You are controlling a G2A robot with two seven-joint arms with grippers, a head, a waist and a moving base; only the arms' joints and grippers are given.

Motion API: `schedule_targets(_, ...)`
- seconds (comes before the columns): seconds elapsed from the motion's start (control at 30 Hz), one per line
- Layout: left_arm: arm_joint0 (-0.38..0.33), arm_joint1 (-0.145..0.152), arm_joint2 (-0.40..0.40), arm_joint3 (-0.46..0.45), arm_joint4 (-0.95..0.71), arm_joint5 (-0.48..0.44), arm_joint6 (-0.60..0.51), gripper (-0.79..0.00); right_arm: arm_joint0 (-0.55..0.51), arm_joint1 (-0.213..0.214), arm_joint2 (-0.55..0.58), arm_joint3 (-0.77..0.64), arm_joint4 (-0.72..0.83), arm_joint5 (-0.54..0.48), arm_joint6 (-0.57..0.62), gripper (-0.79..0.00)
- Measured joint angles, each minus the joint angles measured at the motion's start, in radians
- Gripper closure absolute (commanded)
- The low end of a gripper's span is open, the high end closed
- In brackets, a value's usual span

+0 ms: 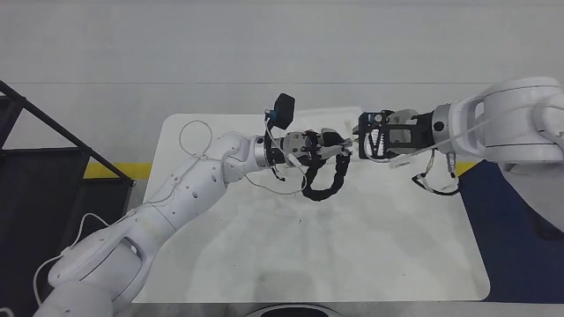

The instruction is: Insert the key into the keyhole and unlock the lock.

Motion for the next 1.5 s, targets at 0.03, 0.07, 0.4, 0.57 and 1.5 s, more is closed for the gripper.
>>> schedule_targets(0.03, -0.001, 0.0, 0.002, 0.001, 0.002, 0.0, 0.003, 0.0, -0.001, 0.001, 0.002, 0.007, 0.018, 0.001, -0.002, 0.0)
schedule_targets(0.07, -0.002, 0.001, 0.003, 0.001, 0.004, 0.0, 0.006, 0.0, -0.003, 0.001, 0.003, 0.015, 0.039, 0.002, -0.006, 0.0)
schedule_targets(0.4, 0.007, 0.003, 0.011, 0.003, 0.062, 0.0, 0.059, 0.0, -0.026, 0.003, 0.004, 0.141, 0.321, 0.069, -0.022, 0.0)
schedule_targets(0.57, 0.01, 0.004, 0.008, 0.004, 0.087, 0.0, 0.088, 0.0, -0.044, 0.0, 0.0, 0.193, 0.447, 0.129, -0.026, 0.0)
schedule_targets(1.5, 0.05, -0.008, 0.028, 0.183, 0.422, 0.084, -0.072, 0.0, -0.236, 0.042, 0.221, 0.227, 0.551, 0.12, -0.16, -0.785)
